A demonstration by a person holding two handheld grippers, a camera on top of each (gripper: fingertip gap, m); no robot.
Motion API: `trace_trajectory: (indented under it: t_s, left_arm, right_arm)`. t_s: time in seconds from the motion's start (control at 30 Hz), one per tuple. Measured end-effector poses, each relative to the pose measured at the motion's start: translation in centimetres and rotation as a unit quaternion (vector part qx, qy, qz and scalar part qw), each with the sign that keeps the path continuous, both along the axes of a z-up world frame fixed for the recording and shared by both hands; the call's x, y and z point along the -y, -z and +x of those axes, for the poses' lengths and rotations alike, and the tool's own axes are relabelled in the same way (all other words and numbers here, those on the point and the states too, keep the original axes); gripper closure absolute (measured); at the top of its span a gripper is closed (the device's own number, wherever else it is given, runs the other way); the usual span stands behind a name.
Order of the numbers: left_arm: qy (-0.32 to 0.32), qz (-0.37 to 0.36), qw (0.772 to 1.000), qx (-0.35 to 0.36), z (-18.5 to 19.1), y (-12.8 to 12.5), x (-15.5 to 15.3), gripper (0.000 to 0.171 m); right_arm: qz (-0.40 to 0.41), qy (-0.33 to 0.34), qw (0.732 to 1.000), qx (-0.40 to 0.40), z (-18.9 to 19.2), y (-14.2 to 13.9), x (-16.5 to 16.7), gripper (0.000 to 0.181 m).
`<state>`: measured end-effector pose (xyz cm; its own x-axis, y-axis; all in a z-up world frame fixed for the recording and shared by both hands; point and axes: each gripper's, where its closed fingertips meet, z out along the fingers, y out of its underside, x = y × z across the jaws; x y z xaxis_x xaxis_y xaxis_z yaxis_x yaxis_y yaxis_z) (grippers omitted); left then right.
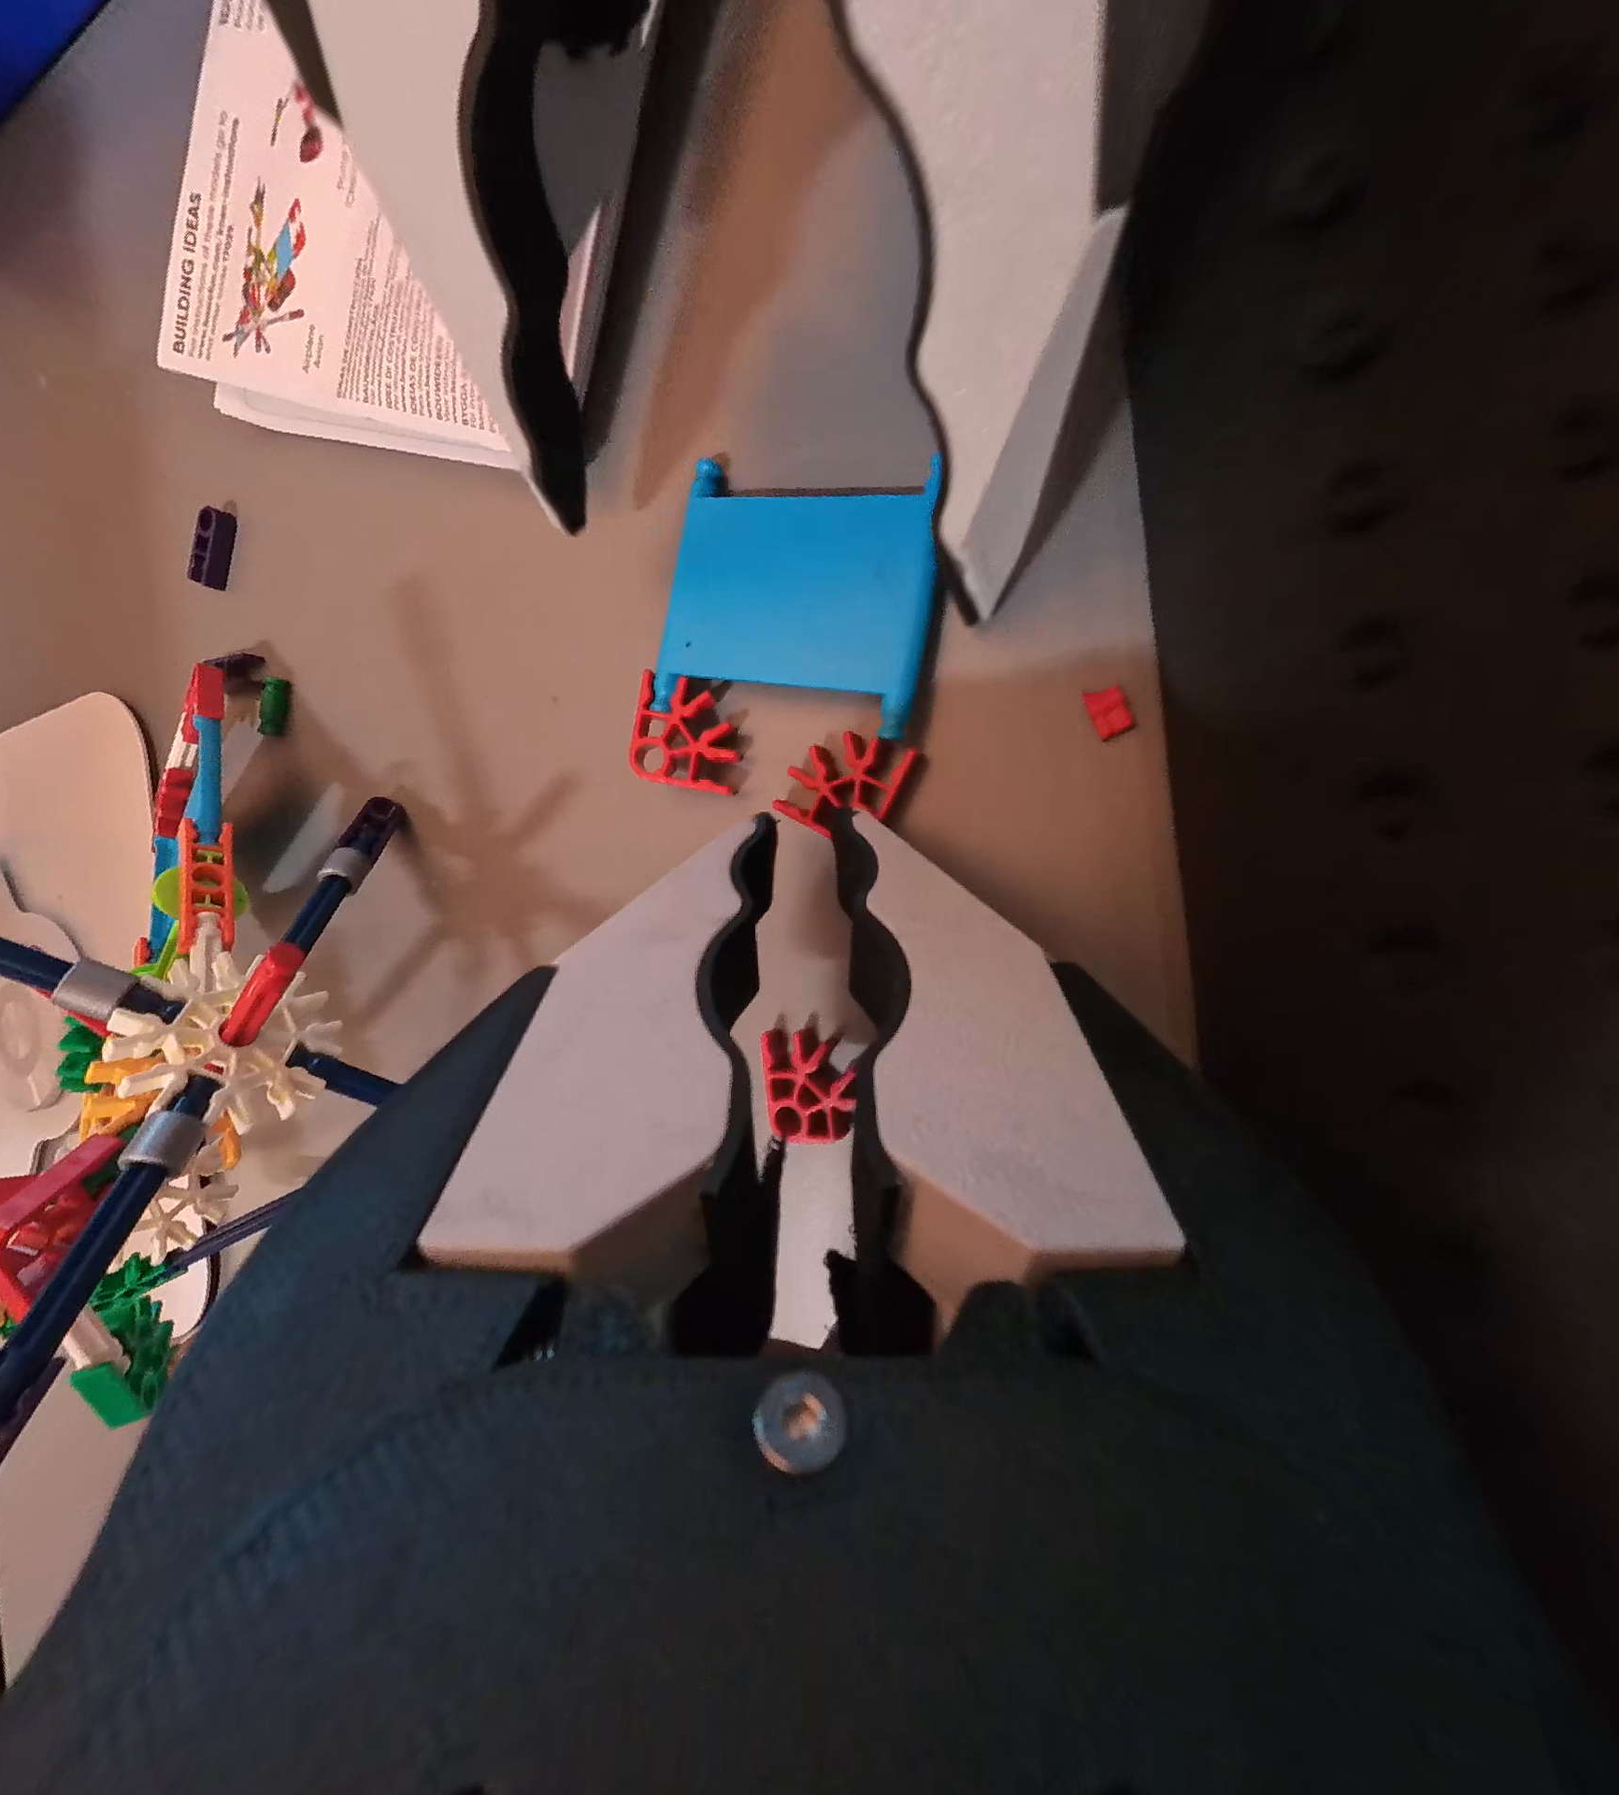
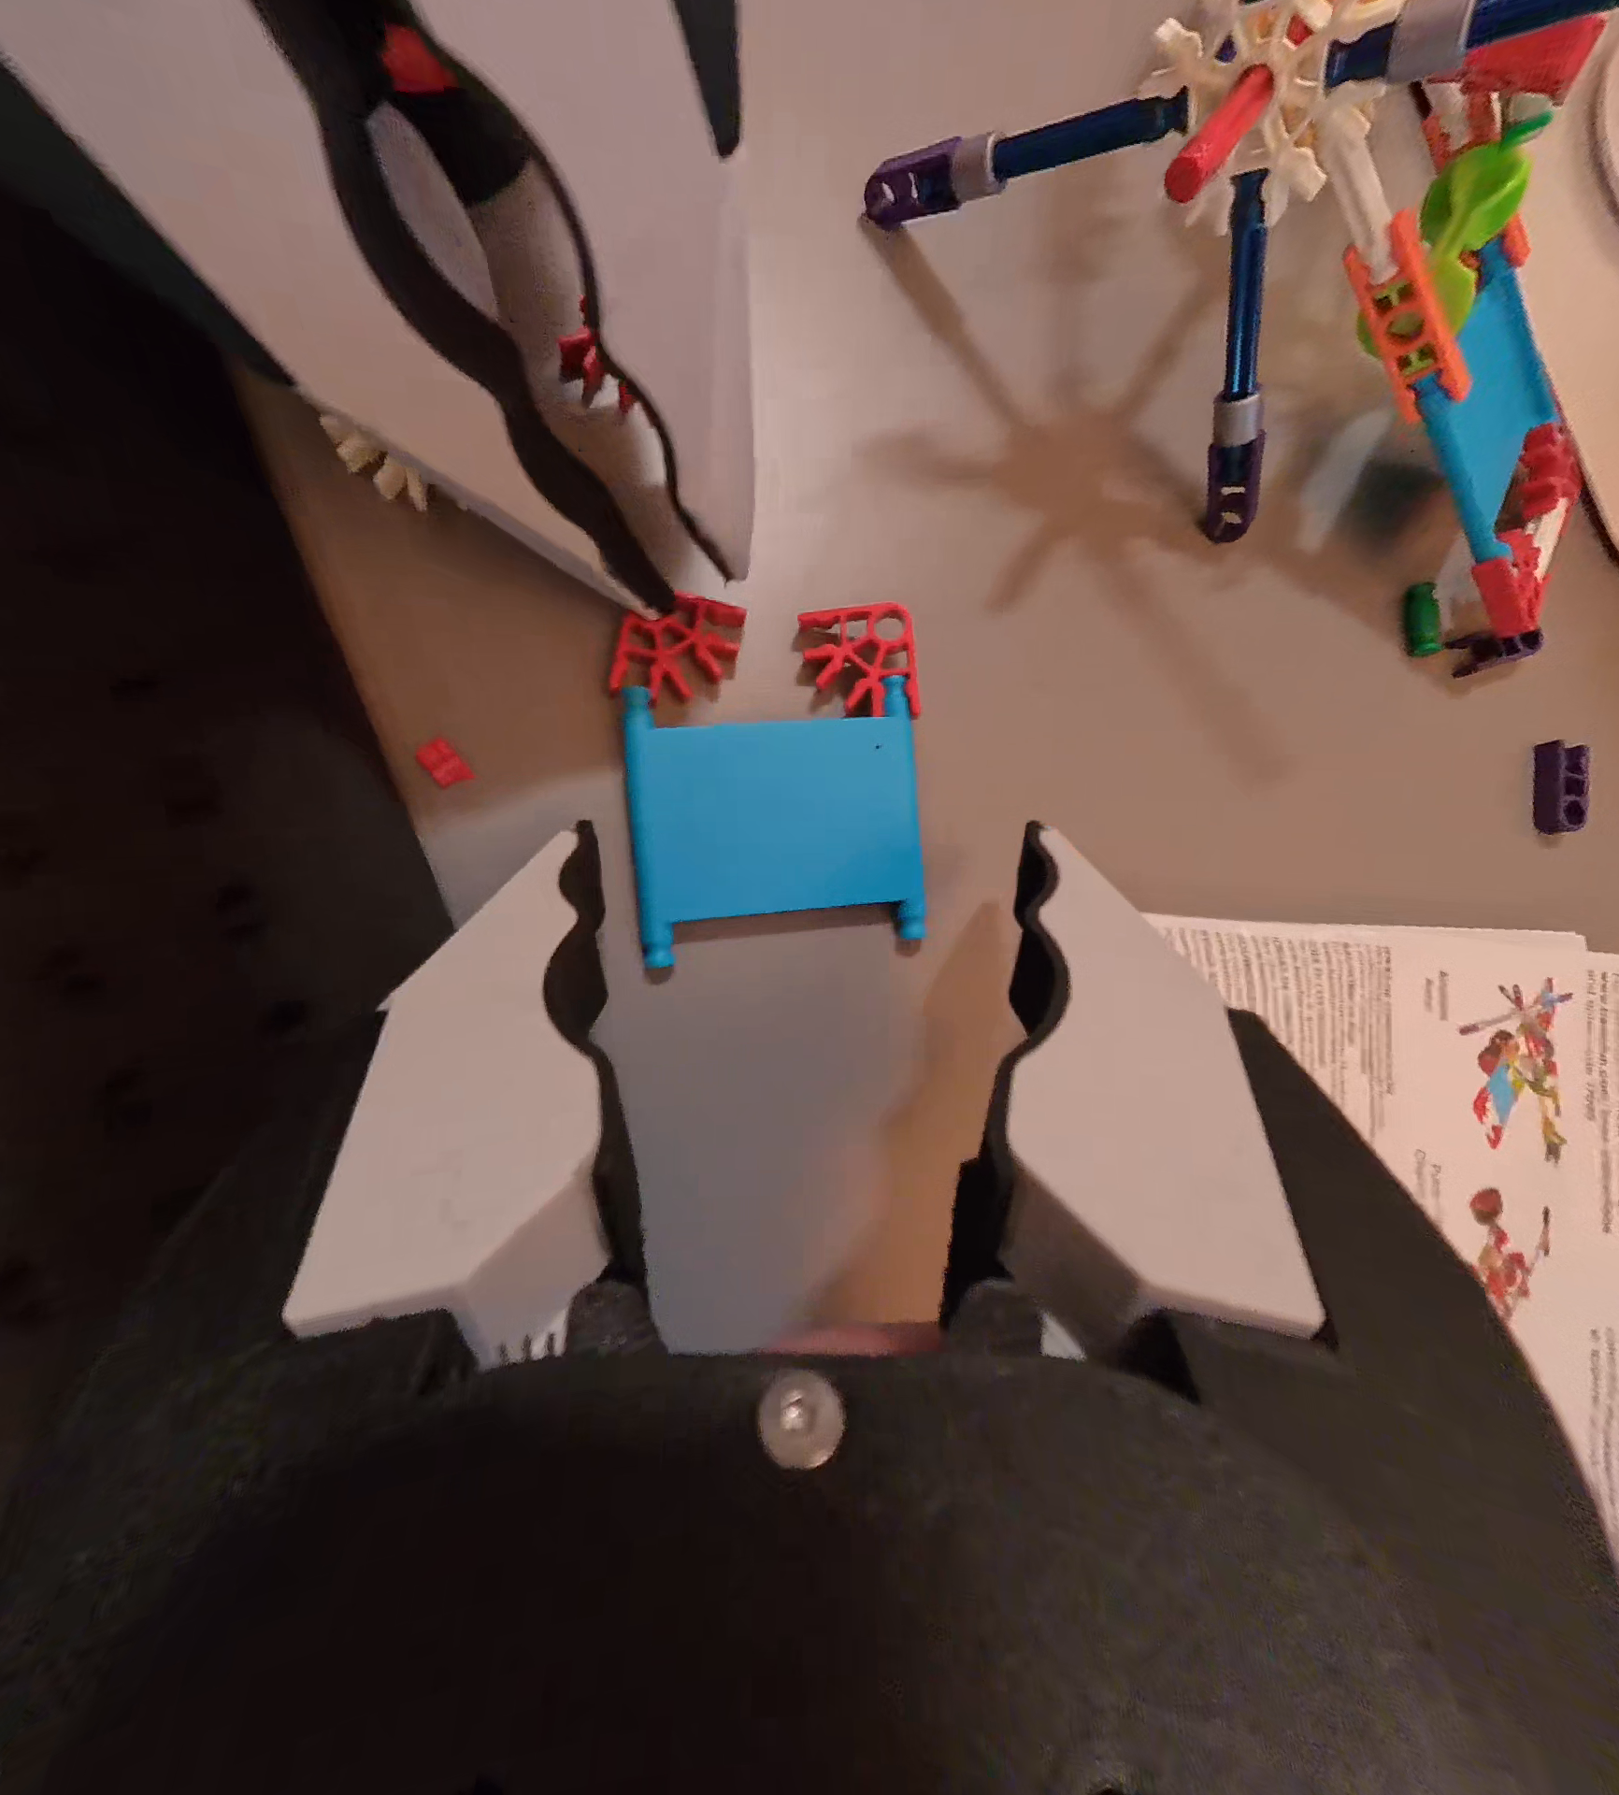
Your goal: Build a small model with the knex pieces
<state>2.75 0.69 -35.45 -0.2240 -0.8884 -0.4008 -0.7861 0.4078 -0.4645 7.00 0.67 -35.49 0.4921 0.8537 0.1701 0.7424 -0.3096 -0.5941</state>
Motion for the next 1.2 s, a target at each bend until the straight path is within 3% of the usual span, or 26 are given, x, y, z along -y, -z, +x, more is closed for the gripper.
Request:
trace_trajectory:
  t_s: [0.13,0.37,0.47,0.87,0.93,1.0,1.2]
  left_arm:
    - [0.0,-0.001,1.0,-0.001,0.0,0.0,0.1,0.162]
    - [0.008,-0.005,1.0,-0.001,-0.2,0.0,0.3,0.16]
    - [0.012,-0.006,1.0,-0.003,-0.3,0.0,0.4,0.16]
    - [0.02,-0.006,1.0,-0.006,-0.6,-0.2,0.5,0.158]
    - [0.023,-0.007,1.0,-0.01,-0.7,-0.1,0.6,0.159]
    - [0.025,-0.007,1.0,-0.012,-0.8,-0.1,0.6,0.159]
    - [0.029,-0.011,0.999,-0.013,-0.9,0.0,0.8,0.161]
  right_arm:
    - [-0.038,-0.017,0.999,-0.015,-0.7,0.3,0.1,0.124]
    - [-0.051,-0.005,0.998,-0.034,-0.4,0.0,-0.1,0.125]
    - [-0.053,-0.012,0.997,-0.05,-0.7,-0.6,0.0,0.151]
    - [-0.026,-0.025,0.999,0.004,-0.3,0.1,-1.3,0.112]
    - [-0.044,-0.03,0.999,-0.003,-0.5,0.3,-1.3,0.111]
    - [-0.053,-0.033,0.998,-0.008,-0.6,0.4,-1.4,0.123]
    - [-0.064,-0.033,0.997,-0.021,-0.7,0.3,-0.8,0.123]
